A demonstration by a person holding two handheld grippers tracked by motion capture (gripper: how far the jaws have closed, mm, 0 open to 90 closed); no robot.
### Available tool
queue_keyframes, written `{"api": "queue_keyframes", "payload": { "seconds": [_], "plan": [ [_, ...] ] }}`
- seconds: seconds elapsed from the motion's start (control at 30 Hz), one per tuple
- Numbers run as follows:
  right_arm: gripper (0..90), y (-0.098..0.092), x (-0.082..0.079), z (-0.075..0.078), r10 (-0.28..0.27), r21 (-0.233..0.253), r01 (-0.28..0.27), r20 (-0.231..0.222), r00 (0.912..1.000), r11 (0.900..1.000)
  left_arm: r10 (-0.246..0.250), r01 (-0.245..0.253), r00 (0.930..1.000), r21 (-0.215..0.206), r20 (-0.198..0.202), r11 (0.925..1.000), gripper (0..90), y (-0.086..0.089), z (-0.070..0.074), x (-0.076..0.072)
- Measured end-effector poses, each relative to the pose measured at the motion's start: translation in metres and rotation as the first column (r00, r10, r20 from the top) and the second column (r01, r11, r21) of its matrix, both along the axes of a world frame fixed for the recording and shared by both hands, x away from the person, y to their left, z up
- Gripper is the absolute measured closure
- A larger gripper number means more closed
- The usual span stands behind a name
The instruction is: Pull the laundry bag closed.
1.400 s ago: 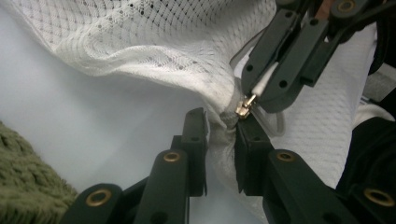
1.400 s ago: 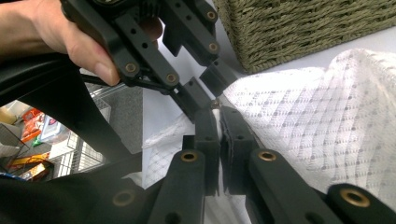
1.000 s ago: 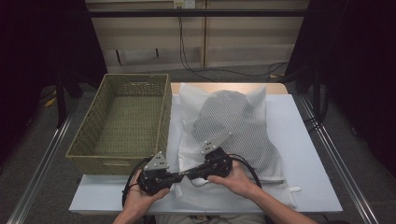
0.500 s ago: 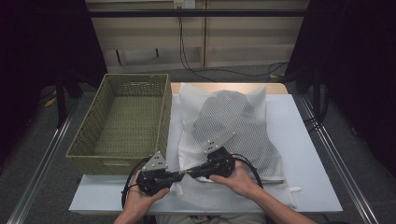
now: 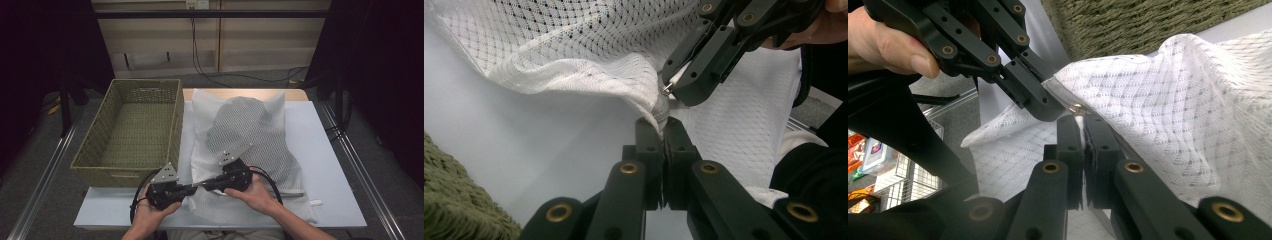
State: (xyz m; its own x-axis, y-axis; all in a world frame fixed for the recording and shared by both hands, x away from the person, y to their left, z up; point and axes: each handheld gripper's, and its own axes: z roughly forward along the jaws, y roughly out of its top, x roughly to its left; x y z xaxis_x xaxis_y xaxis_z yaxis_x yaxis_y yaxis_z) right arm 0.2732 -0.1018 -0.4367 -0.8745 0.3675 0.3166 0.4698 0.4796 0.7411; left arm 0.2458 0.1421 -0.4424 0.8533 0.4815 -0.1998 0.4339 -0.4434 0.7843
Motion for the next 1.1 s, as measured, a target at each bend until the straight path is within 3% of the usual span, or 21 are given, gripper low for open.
{"api": "queue_keyframes", "payload": {
  "seconds": [0.23, 0.47, 1.1],
  "plan": [
    [87.5, -0.005, -0.006, 0.003, -0.013, -0.026, 0.014, 0.019, 0.9997, 1.0, -0.014, 0.014, 0.9999, -0.002, 0.001, 0.9999, 87.9, -0.002, 0.0, -0.001],
    [87.5, -0.01, -0.006, 0.003, -0.012, -0.019, 0.013, 0.028, 0.9995, 1.0, -0.011, 0.011, 0.9999, 0.006, 0.007, 0.9999, 88.0, -0.003, 0.003, -0.002],
    [87.5, -0.011, -0.005, -0.006, -0.042, -0.023, 0.042, 0.006, 0.9991, 0.999, -0.014, 0.014, 0.9999, 0.003, -0.01, 0.9999, 88.0, 0.002, 0.0, -0.002]
  ]
}}
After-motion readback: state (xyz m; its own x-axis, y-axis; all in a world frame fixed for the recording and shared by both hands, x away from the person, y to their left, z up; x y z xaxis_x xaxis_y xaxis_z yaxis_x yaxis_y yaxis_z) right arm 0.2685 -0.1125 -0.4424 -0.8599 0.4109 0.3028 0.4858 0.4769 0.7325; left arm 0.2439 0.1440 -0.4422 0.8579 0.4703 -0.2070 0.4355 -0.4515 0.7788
